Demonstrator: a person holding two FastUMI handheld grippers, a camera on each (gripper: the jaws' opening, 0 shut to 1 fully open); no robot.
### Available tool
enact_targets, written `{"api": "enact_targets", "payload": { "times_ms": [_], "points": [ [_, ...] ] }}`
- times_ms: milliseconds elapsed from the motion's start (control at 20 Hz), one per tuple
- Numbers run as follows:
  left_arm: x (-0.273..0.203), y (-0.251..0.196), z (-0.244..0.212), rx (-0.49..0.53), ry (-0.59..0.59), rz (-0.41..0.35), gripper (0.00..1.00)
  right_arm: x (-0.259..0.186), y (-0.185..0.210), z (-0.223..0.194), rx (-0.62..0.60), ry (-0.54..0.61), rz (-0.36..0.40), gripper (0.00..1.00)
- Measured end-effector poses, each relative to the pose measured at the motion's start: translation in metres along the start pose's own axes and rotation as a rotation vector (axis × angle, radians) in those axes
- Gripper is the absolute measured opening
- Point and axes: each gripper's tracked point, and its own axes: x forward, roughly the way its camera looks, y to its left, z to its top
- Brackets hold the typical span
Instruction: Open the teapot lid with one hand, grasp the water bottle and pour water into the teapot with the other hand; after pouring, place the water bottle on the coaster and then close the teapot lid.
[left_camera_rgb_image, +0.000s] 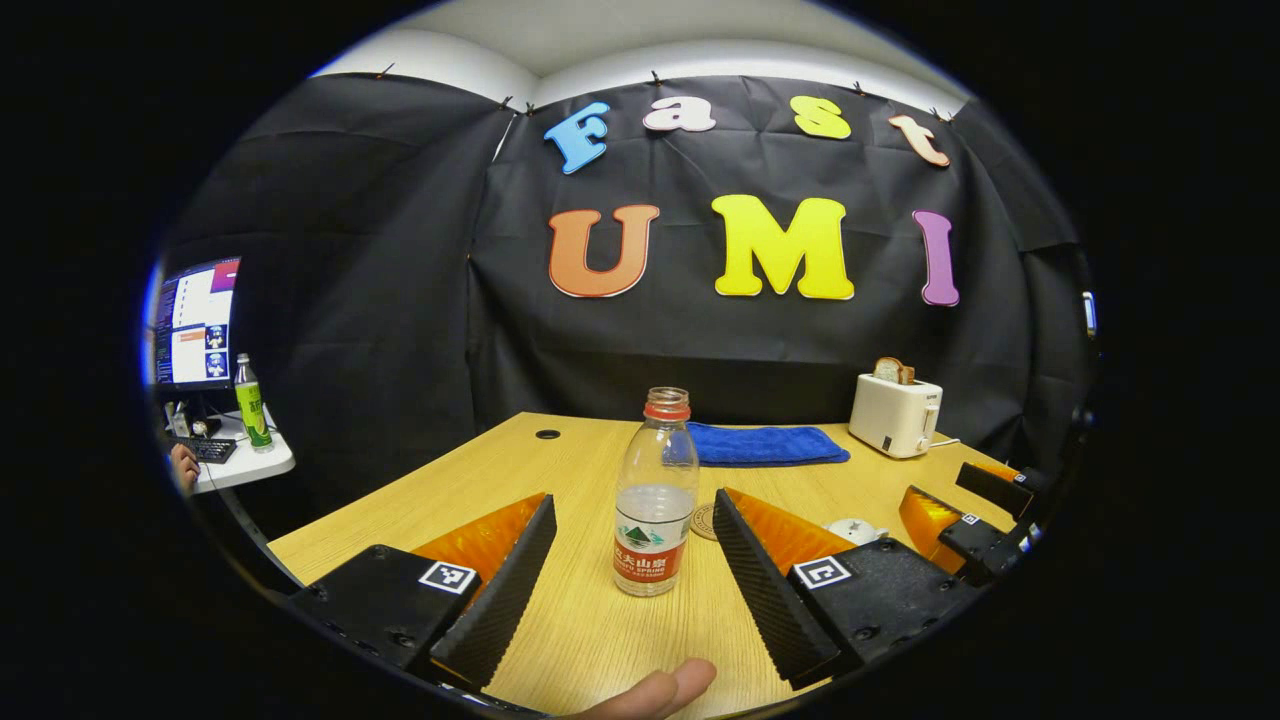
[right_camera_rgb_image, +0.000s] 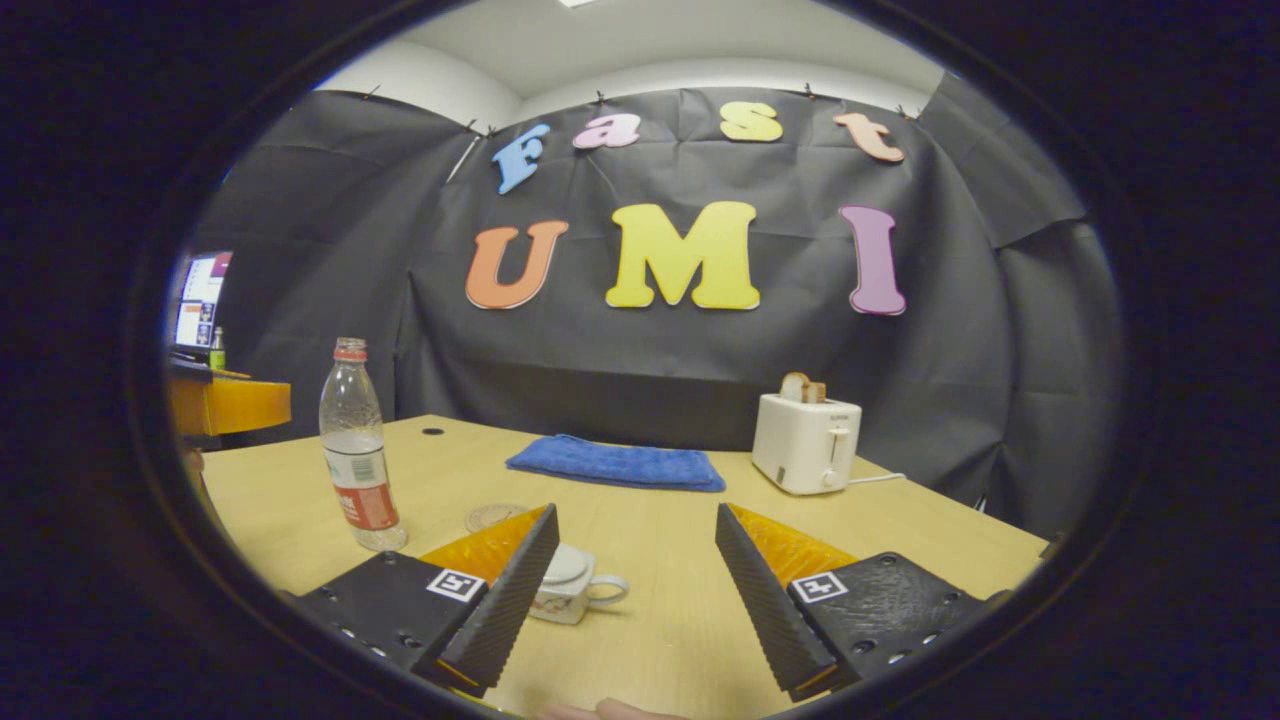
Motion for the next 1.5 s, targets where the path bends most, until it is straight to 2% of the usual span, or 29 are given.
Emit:
{"api": "enact_targets", "payload": {
  "times_ms": [100,200,400,500,550,650,700,750,850,900,1000,1050,1100,1150,1200,1250,1300,1350,1500],
  "points": [
    [0.002,0.001,-0.001,0.002,0.004,0.005,0.99,0.010,0.013,-0.003,0.001,0.010,0.022,0.98],
    [0.002,0.005,-0.003,0.011,0.007,0.016,0.99,0.021,0.021,-0.009,-0.007,0.031,0.022,0.94],
    [0.006,0.015,-0.006,0.046,0.011,0.045,0.99,0.034,0.035,-0.023,-0.005,0.065,0.028,0.94],
    [0.008,0.015,-0.009,0.043,0.022,0.050,0.99,0.041,0.038,-0.032,0.008,0.097,0.029,0.91],
    [0.009,0.017,-0.011,0.040,0.026,0.054,0.99,0.043,0.039,-0.037,0.017,0.113,0.031,0.93],
    [0.011,0.019,-0.014,0.034,0.036,0.057,0.99,0.046,0.042,-0.042,0.035,0.134,0.038,0.83],
    [0.010,0.018,-0.015,0.030,0.039,0.058,0.99,0.047,0.046,-0.042,0.049,0.134,0.052,0.83],
    [0.012,0.018,-0.015,0.028,0.041,0.057,0.99,0.048,0.047,-0.041,0.048,0.131,0.053,0.73],
    [0.013,0.019,-0.017,0.031,0.045,0.062,0.99,0.049,0.046,-0.038,0.027,0.120,0.040,0.61],
    [0.013,0.020,-0.018,0.033,0.048,0.064,0.99,0.050,0.046,-0.040,0.023,0.119,0.038,0.60],
    [0.013,0.019,-0.020,0.025,0.053,0.060,0.99,0.052,0.049,-0.043,0.052,0.128,0.047,0.44],
    [0.012,0.018,-0.019,0.022,0.052,0.060,0.99,0.053,0.046,-0.044,0.071,0.138,0.038,0.46],
    [0.013,0.018,-0.019,0.026,0.051,0.059,0.99,0.053,0.046,-0.044,0.082,0.142,0.041,0.39],
    [0.013,0.018,-0.019,0.028,0.048,0.057,0.99,0.053,0.048,-0.043,0.084,0.143,0.050,0.46],
    [0.013,0.018,-0.019,0.030,0.048,0.054,0.99,0.056,0.049,-0.047,0.094,0.147,0.046,0.46],
    [0.013,0.018,-0.020,0.030,0.049,0.054,0.99,0.053,0.050,-0.042,0.093,0.143,0.057,0.30],
    [0.013,0.018,-0.020,0.030,0.051,0.054,0.99,0.059,0.051,-0.041,0.096,0.152,0.055,0.30],
    [0.013,0.018,-0.021,0.030,0.055,0.053,0.99,0.057,0.049,-0.046,0.095,0.156,0.068,0.13],
    [0.015,0.018,-0.024,0.034,0.059,0.053,0.99,0.064,0.053,-0.047,0.084,0.156,0.071,0.14]
  ]
}}
